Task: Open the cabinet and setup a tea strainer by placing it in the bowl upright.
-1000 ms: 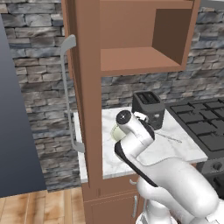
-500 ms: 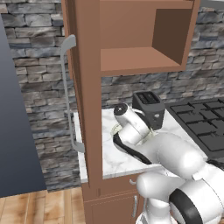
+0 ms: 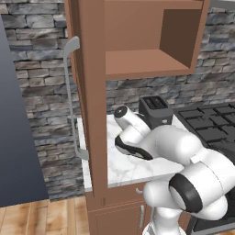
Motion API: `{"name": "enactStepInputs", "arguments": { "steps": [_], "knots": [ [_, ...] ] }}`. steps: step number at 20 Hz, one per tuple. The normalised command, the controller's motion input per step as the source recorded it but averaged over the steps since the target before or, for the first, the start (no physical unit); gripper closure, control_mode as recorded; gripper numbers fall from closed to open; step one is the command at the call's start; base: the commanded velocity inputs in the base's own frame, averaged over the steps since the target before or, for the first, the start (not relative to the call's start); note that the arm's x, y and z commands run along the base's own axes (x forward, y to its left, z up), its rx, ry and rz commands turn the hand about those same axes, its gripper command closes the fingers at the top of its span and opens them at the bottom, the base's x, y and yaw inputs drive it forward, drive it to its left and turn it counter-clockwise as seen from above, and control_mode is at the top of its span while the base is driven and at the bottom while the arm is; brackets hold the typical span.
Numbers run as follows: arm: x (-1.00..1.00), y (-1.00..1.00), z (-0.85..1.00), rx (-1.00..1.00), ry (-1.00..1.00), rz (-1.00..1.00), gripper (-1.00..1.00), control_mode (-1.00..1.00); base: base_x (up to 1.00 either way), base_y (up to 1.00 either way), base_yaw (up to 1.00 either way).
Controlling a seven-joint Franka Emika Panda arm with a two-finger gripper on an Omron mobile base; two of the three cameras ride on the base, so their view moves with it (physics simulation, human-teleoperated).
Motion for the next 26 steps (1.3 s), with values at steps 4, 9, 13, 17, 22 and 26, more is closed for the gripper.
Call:
{"name": "enactStepInputs", "arguments": {
  "steps": [4, 9, 13, 17, 22, 26],
  "knots": [
    [0.03, 0.00, -0.22, 0.02, 0.00, 0.00, 1.00, -1.00, 0.00, 0.00, 0.00],
    [0.00, 0.00, -0.20, 0.00, 0.00, 0.00, 1.00, -1.00, 0.00, 0.00, 0.00],
    [0.00, 0.06, -0.06, 0.00, 0.00, 0.00, 1.00, -1.00, 0.00, 0.00, 0.00],
    [0.00, 0.06, -0.02, 0.00, 0.00, 0.00, -1.00, -1.00, 0.00, 0.00, 0.00],
    [0.00, 0.00, 0.00, 0.00, 0.00, 0.00, -1.00, -1.00, 0.00, 0.00, 0.00],
    [0.00, 0.00, 0.00, 0.00, 0.00, 0.00, -1.00, -1.00, 0.00, 0.00, 0.00]
  ]
}}
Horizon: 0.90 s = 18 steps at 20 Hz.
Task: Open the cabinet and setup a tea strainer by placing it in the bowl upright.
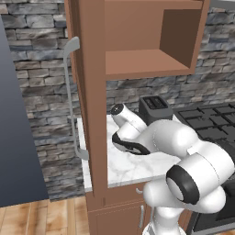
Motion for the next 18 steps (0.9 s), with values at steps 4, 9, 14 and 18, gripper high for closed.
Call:
{"name": "enactStepInputs", "arguments": {
  "steps": [4, 9, 14, 18],
  "knots": [
    [0.00, 0.00, 0.00, 0.00, 0.00, 0.00, -1.00, -1.00, 0.00, 0.00, 0.00],
    [-0.06, 0.00, 0.00, 0.00, 0.00, -0.03, -1.00, -1.00, 0.00, 0.00, 0.00],
    [-0.39, 0.00, 0.00, 0.00, 0.00, -0.10, -1.00, -1.00, 0.00, 0.00, 0.00],
    [-0.38, 0.00, 0.09, 0.00, 0.00, -0.06, -1.00, -1.00, 0.00, 0.00, 0.00]
  ]
}}
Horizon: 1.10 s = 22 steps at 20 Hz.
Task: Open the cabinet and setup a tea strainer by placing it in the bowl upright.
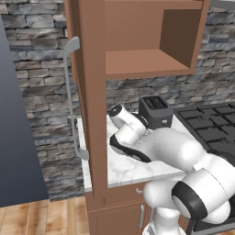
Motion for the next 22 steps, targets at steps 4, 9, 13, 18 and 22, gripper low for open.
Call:
{"name": "enactStepInputs", "arguments": {
  "steps": [4, 9, 13, 18, 22],
  "knots": [
    [-0.24, 0.00, 0.22, 0.00, 0.00, -0.04, -1.00, -1.00, 0.00, 0.00, 0.00],
    [-0.17, 0.00, 0.31, 0.01, 0.00, -0.05, -1.00, -1.00, 0.00, 0.00, 0.00],
    [-0.39, 0.00, 0.34, 0.13, 0.00, -0.08, -1.00, -1.00, 0.00, 0.00, 0.00],
    [-0.65, -0.20, 0.23, 0.42, 0.00, -0.15, -1.00, -1.00, 0.00, 0.00, 0.00],
    [-0.94, -0.03, 0.27, 0.32, 0.00, -0.17, -1.00, -1.00, 0.00, 0.00, 0.00]
  ]
}}
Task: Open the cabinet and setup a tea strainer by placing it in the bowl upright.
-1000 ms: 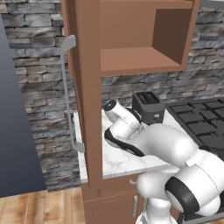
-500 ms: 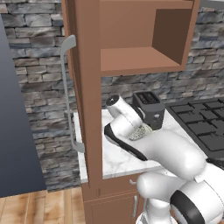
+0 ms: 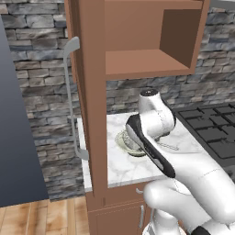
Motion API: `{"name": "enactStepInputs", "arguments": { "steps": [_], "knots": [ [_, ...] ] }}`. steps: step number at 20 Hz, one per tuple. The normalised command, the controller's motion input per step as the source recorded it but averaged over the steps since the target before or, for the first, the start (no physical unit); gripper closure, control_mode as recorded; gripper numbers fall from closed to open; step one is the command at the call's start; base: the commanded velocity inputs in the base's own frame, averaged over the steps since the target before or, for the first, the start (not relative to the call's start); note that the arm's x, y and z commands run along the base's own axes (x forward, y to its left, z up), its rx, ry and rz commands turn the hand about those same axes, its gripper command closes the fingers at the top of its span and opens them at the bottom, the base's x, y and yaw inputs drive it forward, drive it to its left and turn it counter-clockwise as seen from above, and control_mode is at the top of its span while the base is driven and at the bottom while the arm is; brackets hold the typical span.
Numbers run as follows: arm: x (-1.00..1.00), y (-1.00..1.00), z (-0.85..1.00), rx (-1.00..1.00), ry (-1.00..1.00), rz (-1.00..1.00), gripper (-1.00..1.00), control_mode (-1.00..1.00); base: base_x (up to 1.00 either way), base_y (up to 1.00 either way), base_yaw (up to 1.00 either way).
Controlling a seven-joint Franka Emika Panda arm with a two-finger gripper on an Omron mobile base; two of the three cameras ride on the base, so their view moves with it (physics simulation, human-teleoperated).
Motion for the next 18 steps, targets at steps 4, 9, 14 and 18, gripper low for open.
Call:
{"name": "enactStepInputs", "arguments": {
  "steps": [4, 9, 14, 18],
  "knots": [
    [-0.99, -0.01, 0.45, 0.13, -0.02, -0.13, -1.00, -1.00, 0.00, 0.00, 0.00],
    [-0.54, -0.10, 0.49, 0.11, -0.03, -0.16, -1.00, -1.00, 0.00, 0.00, 0.00],
    [-0.04, -0.23, 0.65, 0.16, 0.00, -0.21, -1.00, -1.00, 0.00, 0.00, 0.00],
    [-0.01, -0.18, 0.75, 0.16, -0.02, -0.19, -1.00, -1.00, 0.00, 0.00, 0.00]
  ]
}}
